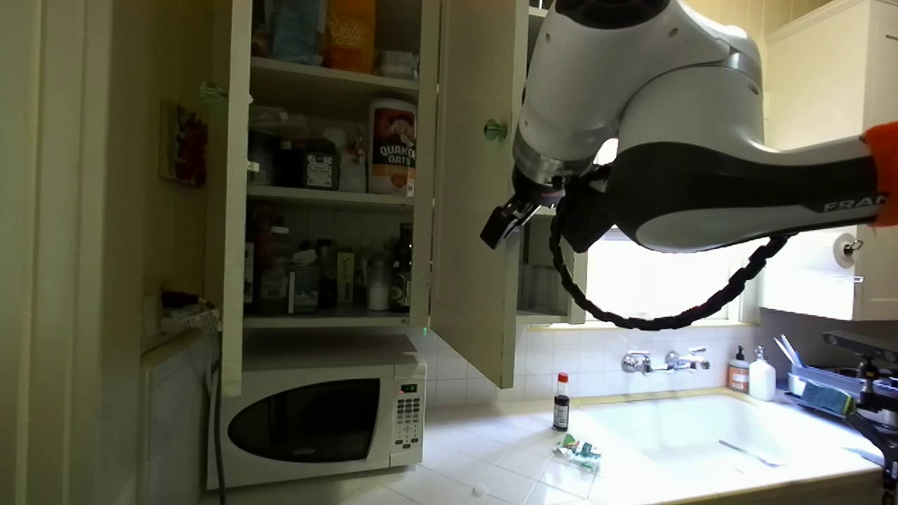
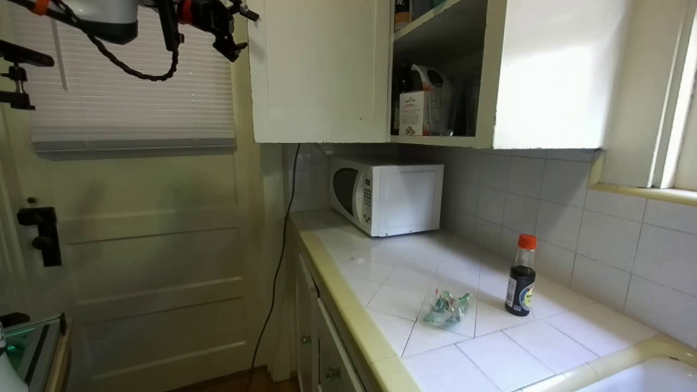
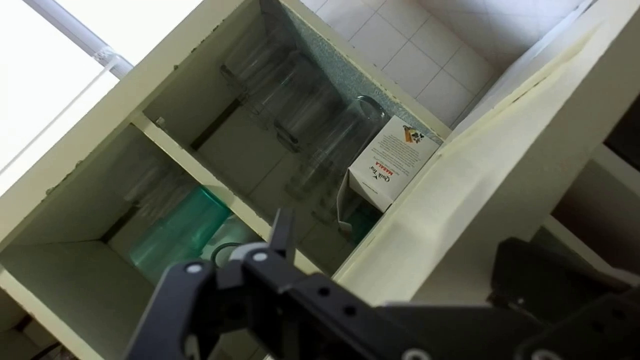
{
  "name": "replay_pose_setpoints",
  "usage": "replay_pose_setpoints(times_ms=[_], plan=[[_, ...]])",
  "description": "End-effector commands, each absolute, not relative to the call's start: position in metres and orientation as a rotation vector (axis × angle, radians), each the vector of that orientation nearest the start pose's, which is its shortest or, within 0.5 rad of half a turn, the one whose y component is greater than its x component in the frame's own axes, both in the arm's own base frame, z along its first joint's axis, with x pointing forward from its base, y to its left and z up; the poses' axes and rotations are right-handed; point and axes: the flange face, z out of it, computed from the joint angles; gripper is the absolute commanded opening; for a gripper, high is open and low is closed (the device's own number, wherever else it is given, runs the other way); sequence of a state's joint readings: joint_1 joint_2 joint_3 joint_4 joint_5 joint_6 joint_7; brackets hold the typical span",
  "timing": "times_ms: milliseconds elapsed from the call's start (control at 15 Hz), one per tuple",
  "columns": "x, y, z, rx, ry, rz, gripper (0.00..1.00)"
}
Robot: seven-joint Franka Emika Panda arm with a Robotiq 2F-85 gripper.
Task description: Close the top right cabinet door
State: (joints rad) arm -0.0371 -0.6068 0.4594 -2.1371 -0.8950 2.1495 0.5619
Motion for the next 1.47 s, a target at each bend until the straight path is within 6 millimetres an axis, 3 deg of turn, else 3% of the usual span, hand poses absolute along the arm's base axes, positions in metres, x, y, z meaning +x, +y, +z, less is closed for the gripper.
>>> replay_pose_setpoints(times_ms=[0, 267, 467, 733, 1133, 1400], plan=[[0.362, 0.218, 0.695, 2.038, 0.175, 1.149, 1.0], [0.334, 0.232, 0.699, 2.065, 0.313, 1.171, 1.0], [0.326, 0.235, 0.705, 2.013, 0.315, 1.245, 1.0], [0.34, 0.239, 0.705, 1.971, 0.324, 1.237, 1.0], [0.375, 0.25, 0.684, 1.906, 0.498, 1.056, 1.0], [0.379, 0.266, 0.676, 1.824, 0.568, 1.0, 1.0]])
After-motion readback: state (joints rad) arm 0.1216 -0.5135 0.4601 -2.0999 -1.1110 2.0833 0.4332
